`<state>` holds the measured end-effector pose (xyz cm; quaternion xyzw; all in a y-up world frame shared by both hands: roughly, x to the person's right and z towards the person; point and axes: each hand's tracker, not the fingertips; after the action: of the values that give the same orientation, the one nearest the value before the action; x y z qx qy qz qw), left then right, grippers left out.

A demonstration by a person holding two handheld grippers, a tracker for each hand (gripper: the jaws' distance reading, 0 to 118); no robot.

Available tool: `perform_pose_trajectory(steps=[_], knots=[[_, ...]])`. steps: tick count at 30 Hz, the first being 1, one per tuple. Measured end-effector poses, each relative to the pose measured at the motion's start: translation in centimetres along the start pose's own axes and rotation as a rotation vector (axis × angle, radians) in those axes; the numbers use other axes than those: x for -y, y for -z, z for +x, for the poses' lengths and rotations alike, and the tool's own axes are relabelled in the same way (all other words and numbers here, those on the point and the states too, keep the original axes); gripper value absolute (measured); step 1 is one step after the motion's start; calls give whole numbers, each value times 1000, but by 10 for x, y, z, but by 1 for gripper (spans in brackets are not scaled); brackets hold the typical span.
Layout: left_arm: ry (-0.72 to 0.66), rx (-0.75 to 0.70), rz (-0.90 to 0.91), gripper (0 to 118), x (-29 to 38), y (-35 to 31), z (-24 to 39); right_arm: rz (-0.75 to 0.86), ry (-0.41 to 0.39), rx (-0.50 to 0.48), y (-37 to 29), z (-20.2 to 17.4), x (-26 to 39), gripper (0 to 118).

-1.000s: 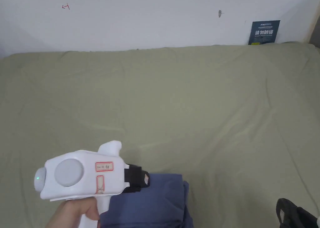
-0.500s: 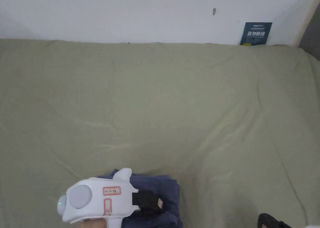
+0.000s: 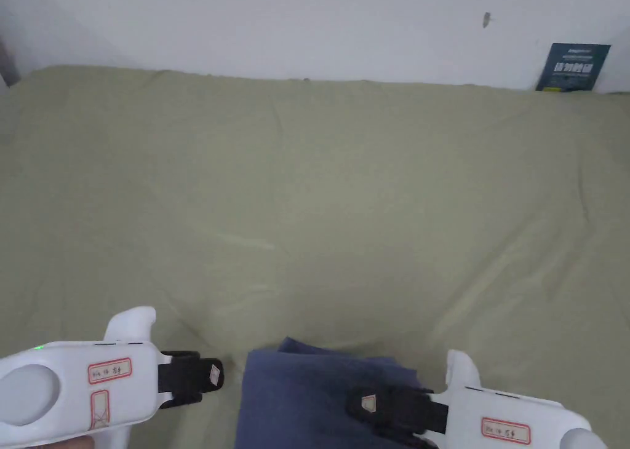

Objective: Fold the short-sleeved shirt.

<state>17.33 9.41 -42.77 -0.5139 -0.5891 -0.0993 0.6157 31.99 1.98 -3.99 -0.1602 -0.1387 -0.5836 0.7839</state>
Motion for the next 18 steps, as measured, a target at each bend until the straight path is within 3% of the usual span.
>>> perform_pose_trajectory(steps=[2, 3, 5, 6, 7, 8, 9, 10, 14, 15, 18], knots=[[-77, 93, -43, 0, 9, 1, 33, -28, 56, 9, 7, 32, 0, 0], [-85, 105, -62, 0, 1, 14, 0, -67, 116, -53, 8, 54, -1, 0], [-110, 163, -99, 0, 3, 16, 2, -38, 261, -204, 1, 78, -1, 0], [-129, 207, -125, 8, 4, 14, 5, -26, 272, -204, -4, 78, -4, 0], [-153, 275, -141, 32, -7, 37, -34, -25, 253, -170, -7, 77, -6, 0], [-157, 367, -170, 97, -10, 45, -43, -32, 246, -163, -8, 74, -7, 0], [-144, 451, -211, 118, -10, 55, -45, -49, 235, -165, -7, 73, -9, 0], [-130, 513, -269, 116, -8, 66, -43, -61, 218, -154, -6, 71, -10, 0], [-140, 479, -288, 115, -32, 91, -48, -69, 202, -148, -3, 70, -12, 0], [-132, 485, -295, 115, -2, 102, -30, -70, 201, -150, -3, 71, -12, 0], [-193, 646, -298, 115, 0, 118, -21, -71, 212, -162, -3, 76, -13, 0]])
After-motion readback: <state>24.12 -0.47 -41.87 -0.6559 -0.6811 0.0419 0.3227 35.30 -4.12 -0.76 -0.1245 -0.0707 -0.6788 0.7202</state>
